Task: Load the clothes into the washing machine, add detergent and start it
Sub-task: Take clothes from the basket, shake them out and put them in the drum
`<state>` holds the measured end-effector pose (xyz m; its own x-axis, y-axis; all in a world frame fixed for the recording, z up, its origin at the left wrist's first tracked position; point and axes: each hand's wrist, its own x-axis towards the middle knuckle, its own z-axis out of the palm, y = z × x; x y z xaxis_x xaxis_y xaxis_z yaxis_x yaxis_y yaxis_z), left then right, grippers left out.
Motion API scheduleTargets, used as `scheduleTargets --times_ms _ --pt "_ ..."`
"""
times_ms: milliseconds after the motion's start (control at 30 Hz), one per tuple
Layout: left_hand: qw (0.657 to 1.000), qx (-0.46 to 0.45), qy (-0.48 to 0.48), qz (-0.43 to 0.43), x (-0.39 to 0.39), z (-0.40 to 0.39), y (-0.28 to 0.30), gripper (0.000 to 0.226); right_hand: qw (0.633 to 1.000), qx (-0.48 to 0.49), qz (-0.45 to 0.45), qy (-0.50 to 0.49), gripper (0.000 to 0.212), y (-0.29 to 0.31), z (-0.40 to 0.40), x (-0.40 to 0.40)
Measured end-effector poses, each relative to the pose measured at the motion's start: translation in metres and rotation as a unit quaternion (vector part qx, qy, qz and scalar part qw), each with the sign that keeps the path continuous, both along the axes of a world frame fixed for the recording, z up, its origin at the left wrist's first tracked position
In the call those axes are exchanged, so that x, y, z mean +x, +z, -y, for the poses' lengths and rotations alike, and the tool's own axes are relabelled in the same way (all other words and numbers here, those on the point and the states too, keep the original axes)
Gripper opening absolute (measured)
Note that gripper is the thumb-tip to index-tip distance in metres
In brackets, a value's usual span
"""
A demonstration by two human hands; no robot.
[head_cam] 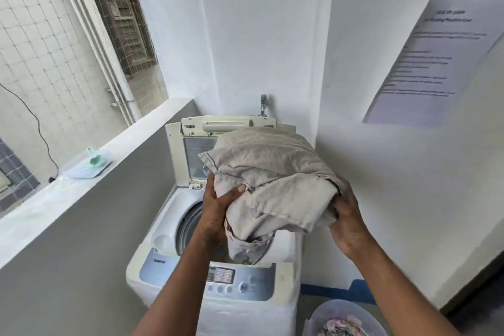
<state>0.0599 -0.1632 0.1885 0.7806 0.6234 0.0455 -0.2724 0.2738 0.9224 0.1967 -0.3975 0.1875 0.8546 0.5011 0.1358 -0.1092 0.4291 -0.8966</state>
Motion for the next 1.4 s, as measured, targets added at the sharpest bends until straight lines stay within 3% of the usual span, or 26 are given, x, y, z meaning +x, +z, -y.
scheduleTargets --times_ms 133,233,367,533,700,900,1100,1233,1400 --pt "0.997 0.017 -0.032 -0.068 -0.009 -0.083 -0.023 0.076 0.988 -0.127 0.032 -0.079 0.064 -0.029 -0.081 -0.012" --pt "0.989 0.044 -0.058 -0.127 -0.014 -0.109 -0.034 0.079 0.982 -0.159 0.056 -0.086 0.067 -0.048 -0.110 -0.023" --pt "0.959 0.107 -0.137 -0.222 -0.013 -0.176 -0.076 0.045 0.944 -0.282 0.135 -0.102 0.077 -0.102 -0.168 -0.031" --pt "0.920 0.124 -0.200 -0.313 -0.007 -0.219 -0.138 0.064 0.902 -0.389 0.154 -0.106 0.096 -0.158 -0.207 -0.037" --pt "0.894 0.138 -0.241 -0.353 0.009 -0.245 -0.195 0.080 0.858 -0.490 0.148 -0.041 0.096 -0.208 -0.239 -0.032" --pt "0.850 0.187 -0.265 -0.415 0.027 -0.263 -0.248 0.105 0.790 -0.592 0.149 0.057 0.082 -0.262 -0.270 -0.015" --pt "0.802 0.224 -0.288 -0.473 0.037 -0.265 -0.306 0.100 0.751 -0.639 0.126 0.105 0.078 -0.314 -0.288 -0.004" --pt "0.764 0.246 -0.319 -0.505 0.050 -0.270 -0.342 0.111 0.733 -0.656 0.120 0.135 0.068 -0.337 -0.298 0.008" --pt "0.730 0.259 -0.340 -0.534 0.060 -0.274 -0.382 0.109 0.665 -0.701 0.163 0.199 0.073 -0.369 -0.309 0.022"
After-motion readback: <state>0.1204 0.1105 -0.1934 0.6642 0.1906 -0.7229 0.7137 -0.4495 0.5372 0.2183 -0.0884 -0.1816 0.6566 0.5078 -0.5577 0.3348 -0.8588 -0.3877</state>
